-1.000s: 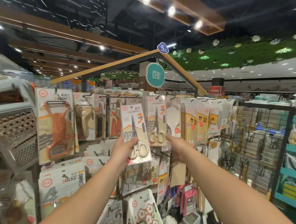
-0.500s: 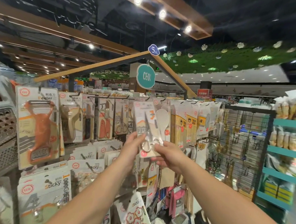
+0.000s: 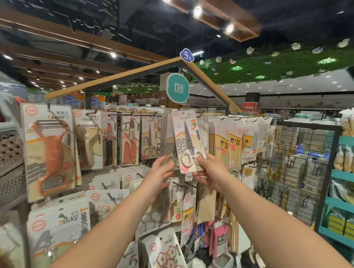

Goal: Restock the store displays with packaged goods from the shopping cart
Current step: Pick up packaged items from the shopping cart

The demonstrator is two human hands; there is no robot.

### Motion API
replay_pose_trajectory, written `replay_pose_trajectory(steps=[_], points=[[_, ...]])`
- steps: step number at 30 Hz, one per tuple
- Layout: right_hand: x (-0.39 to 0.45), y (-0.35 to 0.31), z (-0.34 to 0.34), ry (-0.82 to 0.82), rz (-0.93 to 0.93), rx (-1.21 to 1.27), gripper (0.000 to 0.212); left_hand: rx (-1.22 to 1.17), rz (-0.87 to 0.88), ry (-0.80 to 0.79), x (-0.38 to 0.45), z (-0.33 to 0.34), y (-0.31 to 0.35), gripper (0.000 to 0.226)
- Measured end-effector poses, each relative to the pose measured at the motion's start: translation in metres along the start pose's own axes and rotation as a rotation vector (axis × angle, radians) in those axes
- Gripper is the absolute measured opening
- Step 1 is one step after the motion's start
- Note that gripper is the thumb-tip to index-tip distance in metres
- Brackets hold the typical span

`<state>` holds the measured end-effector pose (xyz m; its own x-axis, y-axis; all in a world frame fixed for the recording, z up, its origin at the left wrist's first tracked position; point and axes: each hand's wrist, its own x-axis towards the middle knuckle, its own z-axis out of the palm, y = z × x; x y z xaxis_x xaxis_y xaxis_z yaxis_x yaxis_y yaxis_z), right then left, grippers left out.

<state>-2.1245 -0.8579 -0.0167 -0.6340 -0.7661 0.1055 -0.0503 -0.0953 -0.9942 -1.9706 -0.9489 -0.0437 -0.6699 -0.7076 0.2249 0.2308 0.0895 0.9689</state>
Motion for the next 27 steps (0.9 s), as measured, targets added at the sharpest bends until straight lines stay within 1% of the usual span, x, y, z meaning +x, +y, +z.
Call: replay_pose_trajectory(steps=[4,8,13,16,20,21,24,27], points=[[0.004,-0.004,0.004,0.007,0.033,-0.006,0.011,-0.029,-0.025,0.014,-0.002,-0.007,0.003,0.054],[0.008,-0.010,0.008,0.024,0.042,-0.023,0.015,-0.073,-0.020,0.011,-0.007,-0.013,0.011,0.036],[0.009,-0.016,0.013,0.054,0.094,-0.091,0.026,-0.058,-0.032,0.023,-0.010,-0.021,0.013,0.029],[0.008,-0.007,0.013,0.030,0.145,-0.099,0.026,-0.050,-0.046,0.015,-0.013,-0.020,0.010,0.020],[0.002,0.019,-0.003,-0.015,0.246,-0.146,0.033,-0.050,-0.054,-0.020,-0.015,-0.007,-0.002,0.014],[-0.001,0.026,-0.011,-0.002,0.265,-0.149,0.031,-0.043,-0.061,-0.035,-0.014,0.000,-0.007,0.015],[-0.022,0.049,-0.040,0.021,0.318,-0.122,0.016,-0.018,-0.093,-0.087,-0.014,0.029,-0.024,0.014],[-0.060,0.075,-0.085,0.070,0.377,-0.122,0.012,-0.001,-0.134,-0.168,-0.019,0.072,-0.049,0.012]])
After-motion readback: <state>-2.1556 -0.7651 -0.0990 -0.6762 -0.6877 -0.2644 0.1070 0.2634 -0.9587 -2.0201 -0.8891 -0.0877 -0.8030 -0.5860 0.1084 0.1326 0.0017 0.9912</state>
